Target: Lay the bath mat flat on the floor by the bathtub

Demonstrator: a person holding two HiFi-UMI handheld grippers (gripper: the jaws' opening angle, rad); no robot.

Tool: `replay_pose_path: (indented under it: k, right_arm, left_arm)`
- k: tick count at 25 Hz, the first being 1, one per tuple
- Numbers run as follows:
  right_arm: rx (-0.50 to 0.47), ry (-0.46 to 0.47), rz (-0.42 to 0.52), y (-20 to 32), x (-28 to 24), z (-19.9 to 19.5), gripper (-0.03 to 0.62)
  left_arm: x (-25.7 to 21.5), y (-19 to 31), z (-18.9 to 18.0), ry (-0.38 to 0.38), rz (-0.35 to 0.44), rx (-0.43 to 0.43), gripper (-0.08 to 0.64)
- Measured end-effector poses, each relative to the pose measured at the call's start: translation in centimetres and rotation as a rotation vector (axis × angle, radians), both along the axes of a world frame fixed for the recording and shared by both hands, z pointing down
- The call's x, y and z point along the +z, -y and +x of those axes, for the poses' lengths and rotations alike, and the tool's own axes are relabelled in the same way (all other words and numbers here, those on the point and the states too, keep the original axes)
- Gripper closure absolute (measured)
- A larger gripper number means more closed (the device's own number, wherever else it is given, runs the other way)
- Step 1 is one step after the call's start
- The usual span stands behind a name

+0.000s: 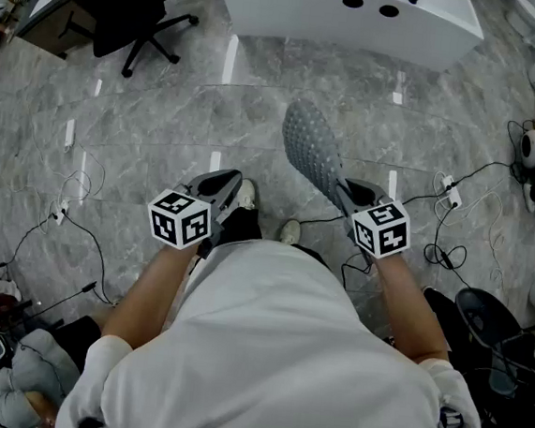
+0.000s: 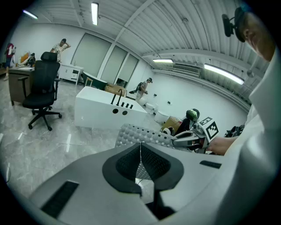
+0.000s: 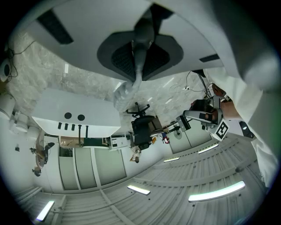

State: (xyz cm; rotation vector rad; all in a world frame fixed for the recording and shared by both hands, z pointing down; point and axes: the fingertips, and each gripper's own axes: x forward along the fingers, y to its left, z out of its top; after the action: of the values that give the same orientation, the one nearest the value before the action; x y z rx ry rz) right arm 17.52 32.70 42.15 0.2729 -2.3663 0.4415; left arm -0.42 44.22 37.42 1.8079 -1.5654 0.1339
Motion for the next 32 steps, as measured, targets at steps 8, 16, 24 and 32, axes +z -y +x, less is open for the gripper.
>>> replay_pose_path:
  k: [8,16,24,32]
  right_arm:
    - [0.069,-0.003,0.004,5.9,0.5,-3.2,0.540]
    - [0.182,-0.011,-0.055,11.6,1.3,-11.7,0.540]
    - [0.262,0.023,-0.102,16.9,2.4,-25.0,0.538]
    - [0.296,0.091,-0.114,21.9,2.5,-38.9,0.538]
  left_arm:
    - [0.4,6.1,-3.5,-0.027,0.047,0.029,0.538]
    - [1.7,13.3,-11.9,-0.056,0.050,0.127,0.538]
    - [1.7,17.5,-22.3,-0.052,0.069,0.197,0.538]
    - [3.6,19.1,-30.8,-0.081,0.053,0.172,0.538]
